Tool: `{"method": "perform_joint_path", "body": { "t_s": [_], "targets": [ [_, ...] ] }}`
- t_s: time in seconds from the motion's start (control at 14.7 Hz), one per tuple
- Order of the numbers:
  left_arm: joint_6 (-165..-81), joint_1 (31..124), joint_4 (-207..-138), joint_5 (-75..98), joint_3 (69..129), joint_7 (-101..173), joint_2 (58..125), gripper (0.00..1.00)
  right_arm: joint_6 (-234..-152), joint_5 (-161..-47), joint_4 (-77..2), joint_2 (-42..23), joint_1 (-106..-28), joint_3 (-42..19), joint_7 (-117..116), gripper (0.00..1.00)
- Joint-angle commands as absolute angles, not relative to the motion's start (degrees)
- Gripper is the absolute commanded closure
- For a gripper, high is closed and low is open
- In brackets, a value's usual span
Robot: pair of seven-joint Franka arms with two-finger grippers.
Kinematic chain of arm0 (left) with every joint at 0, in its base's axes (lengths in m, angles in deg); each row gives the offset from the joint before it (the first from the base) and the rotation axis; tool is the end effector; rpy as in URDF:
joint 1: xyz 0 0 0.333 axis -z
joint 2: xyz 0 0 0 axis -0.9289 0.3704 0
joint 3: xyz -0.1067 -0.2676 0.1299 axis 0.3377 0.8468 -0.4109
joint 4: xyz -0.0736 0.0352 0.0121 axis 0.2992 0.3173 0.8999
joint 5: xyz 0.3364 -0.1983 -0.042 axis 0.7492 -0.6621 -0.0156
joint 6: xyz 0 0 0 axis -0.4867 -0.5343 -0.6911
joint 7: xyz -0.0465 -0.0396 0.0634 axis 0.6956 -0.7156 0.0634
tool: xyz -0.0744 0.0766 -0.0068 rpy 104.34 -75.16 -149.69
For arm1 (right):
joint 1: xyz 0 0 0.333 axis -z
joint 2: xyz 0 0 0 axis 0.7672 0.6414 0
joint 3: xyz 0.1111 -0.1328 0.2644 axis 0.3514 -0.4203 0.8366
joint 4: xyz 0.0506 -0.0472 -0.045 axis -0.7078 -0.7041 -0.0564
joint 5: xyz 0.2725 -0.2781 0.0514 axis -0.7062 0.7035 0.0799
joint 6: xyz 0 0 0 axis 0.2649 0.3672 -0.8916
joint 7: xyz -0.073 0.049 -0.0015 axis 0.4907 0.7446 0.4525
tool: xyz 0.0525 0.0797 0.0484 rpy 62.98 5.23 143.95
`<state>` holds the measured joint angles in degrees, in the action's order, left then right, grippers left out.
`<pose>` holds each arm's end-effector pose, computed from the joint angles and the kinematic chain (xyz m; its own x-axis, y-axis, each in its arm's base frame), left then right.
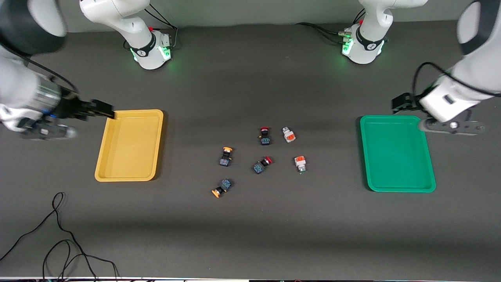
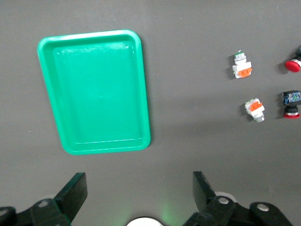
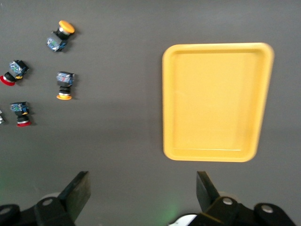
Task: Place green and yellow buttons in trays
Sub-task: 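Move the right gripper to the orange button while the left gripper reaches the green button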
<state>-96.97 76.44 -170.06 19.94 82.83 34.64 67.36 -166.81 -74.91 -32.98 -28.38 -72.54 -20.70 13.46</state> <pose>0.5459 -0.0993 0.5476 0.9852 -0.0857 -0.1484 -0.0873 -0.9962 -0.0040 0.5606 0.0960 0.5415 0.9815 -0.0201 -0.1902 -0.0383 -0.9950 -0.0922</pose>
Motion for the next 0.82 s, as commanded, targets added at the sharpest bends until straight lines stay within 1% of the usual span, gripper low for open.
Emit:
{"method": "perform_joint_path", "body": {
  "t_s": [0.0,0.2,0.41,0.75],
  "targets": [
    [-101.71,83.17,-175.29,20.08,82.35,43.63,65.91,0.0,-171.6,-79.41,-31.65,-22.87,-76.37,-21.29,20.29,0.0],
    [-105.49,89.77,-177.58,19.55,82.35,53.39,66.53,0.0,-178.46,-79.78,-31.74,-16.63,-82.16,-21.38,32.87,0.0],
    [-110.15,96.89,-179.07,19.46,82.35,64.72,67.75,0.0,-185.4,-83.28,-32.0,-9.78,-85.15,-21.29,39.83,0.0],
    [-115.16,105.25,-179.08,19.2,82.44,77.14,70.74,0.0,-202.45,-86.9,-31.92,2.97,-92.27,-21.29,52.82,0.0]
  ]
}}
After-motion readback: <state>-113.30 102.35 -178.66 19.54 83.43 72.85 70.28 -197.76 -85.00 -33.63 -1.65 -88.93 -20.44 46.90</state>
